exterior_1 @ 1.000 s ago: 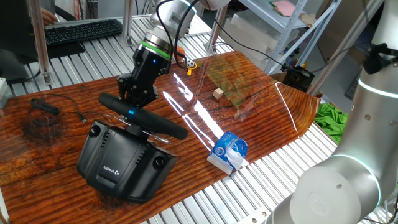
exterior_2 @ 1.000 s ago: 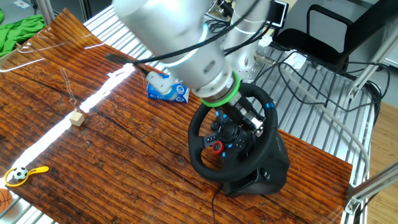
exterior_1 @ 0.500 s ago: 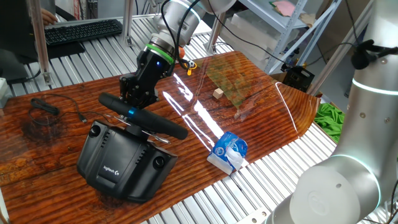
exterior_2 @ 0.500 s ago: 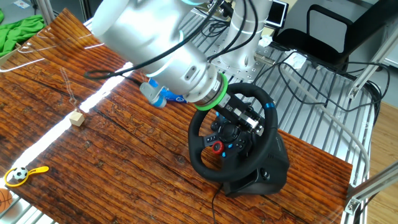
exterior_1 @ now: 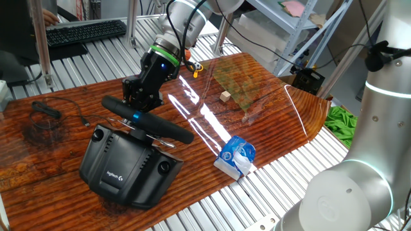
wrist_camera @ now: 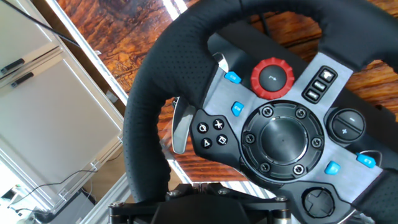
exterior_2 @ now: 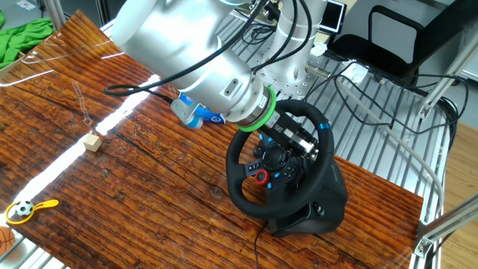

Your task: Rotate the steering wheel 90 degrees clockwise

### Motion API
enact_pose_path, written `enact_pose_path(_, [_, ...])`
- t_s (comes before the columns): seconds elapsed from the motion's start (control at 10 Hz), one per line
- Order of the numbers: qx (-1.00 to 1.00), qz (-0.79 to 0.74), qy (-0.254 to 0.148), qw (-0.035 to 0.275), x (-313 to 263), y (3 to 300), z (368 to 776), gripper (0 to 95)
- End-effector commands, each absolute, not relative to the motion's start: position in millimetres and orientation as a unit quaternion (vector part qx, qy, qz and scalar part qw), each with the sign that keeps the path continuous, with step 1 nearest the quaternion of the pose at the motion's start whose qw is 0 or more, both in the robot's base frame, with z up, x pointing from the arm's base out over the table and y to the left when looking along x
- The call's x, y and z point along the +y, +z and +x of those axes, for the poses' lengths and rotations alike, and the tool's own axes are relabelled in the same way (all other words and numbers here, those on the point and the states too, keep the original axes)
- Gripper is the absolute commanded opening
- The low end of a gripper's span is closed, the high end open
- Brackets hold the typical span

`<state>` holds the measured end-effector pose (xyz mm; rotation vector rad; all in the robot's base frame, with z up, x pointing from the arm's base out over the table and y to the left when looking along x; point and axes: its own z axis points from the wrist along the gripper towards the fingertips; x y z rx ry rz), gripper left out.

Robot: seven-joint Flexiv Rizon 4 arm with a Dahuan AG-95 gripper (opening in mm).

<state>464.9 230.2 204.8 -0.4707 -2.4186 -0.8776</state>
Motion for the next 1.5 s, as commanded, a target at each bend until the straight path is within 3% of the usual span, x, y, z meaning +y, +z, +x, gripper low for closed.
enact_pose_path(0.1, [-0.892,-0.174,-0.325,0.262,231.3,205.6,467.9,0.0])
enact_pose_path(1.5, [-0.902,-0.178,-0.3,0.256,236.5,197.5,508.9,0.0])
